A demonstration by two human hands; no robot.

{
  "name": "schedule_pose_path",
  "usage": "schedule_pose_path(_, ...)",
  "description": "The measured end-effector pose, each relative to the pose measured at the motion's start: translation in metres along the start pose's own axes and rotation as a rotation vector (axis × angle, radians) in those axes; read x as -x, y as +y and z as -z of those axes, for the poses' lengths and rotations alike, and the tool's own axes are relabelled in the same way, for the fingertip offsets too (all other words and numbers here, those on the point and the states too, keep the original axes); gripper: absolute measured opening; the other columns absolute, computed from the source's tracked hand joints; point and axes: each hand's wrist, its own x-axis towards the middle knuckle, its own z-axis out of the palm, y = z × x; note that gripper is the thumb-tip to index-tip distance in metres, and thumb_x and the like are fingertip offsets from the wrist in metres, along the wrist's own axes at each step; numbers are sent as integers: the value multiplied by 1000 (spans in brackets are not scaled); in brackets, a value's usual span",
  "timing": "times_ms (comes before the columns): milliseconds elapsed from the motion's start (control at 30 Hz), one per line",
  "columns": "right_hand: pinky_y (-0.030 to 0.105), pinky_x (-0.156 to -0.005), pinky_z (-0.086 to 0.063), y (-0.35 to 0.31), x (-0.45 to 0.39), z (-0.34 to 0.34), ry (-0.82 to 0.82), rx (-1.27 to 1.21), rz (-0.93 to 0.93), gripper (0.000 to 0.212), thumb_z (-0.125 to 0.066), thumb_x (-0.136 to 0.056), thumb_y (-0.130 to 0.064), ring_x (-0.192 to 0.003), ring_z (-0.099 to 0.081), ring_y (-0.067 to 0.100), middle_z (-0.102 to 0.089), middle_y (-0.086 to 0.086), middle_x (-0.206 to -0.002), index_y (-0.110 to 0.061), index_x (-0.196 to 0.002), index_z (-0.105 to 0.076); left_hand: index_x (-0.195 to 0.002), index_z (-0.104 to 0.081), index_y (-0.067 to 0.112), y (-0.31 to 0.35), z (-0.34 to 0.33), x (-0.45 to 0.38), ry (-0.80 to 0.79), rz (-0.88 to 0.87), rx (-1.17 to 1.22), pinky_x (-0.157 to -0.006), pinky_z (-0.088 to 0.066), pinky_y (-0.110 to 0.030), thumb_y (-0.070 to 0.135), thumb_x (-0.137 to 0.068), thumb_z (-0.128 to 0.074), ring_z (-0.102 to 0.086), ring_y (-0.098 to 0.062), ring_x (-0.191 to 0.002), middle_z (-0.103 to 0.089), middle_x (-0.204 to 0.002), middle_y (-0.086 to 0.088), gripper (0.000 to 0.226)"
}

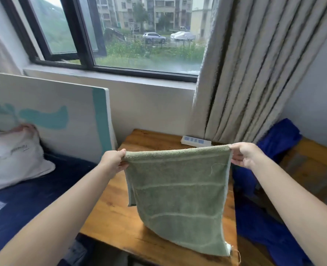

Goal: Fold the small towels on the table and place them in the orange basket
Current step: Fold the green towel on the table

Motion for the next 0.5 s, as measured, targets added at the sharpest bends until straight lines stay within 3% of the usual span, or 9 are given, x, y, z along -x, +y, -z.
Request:
schedule_pose_path(100, 23, -57, -37, -7, -12, -49, -59, -5, -74, 29, -41, -93, -5, -61, -46, 14, -57, 2, -40, -12, -65, -48, -75, -48, 3, 3, 14, -27, 77, -18, -57, -48, -53, -15, 12, -97, -45, -51, -18, -74, -44, -85, -8, 24)
schedule_pose_path(200, 24, -54, -37, -24, -30, -91, -67, -64, -80, 31, -40, -93, -7, -57, -48, 13, -48, -6, -24, -14, -64, -46, -68, -49, 10, 19, 11, -63, 34, -52, -100, -34, -43, -8, 7, -96, -41, -47, -14, -61, -48, -73, -5, 29)
schedule_pose_path(300, 26, -51, -39, -50, -58, -126, -37, -185, -11, 32, -44, -94, -8, -39, -53, 10, -46, -6, -23, -15, -62, -44, -72, -49, 12, 47, -5, -100, 1, -134, -147, -37, -44, -11, 9, -98, -38, -47, -12, -60, -48, -76, -5, 28)
schedule_pose_path(400, 28, -54, -41, -79, -83, -154, -29, -284, 103, 31, -46, -93, -7, -54, -49, 14, -52, 1, -51, -16, -63, -45, -97, -51, 11, 77, -28, -126, 40, -283, -177, -63, -47, -24, 15, -99, -37, -48, -12, -66, -49, -84, -3, 15)
schedule_pose_path(500, 28, -57, -43, -111, -103, -181, -25, -373, 180, 30, -45, -92, -4, -63, -48, 15, -47, 3, -69, -16, -65, -46, -112, -54, 3, 107, -48, -151, 180, -468, -282, -79, -41, -31, 18, -99, -39, -52, -23, -88, -56, -94, -7, 25)
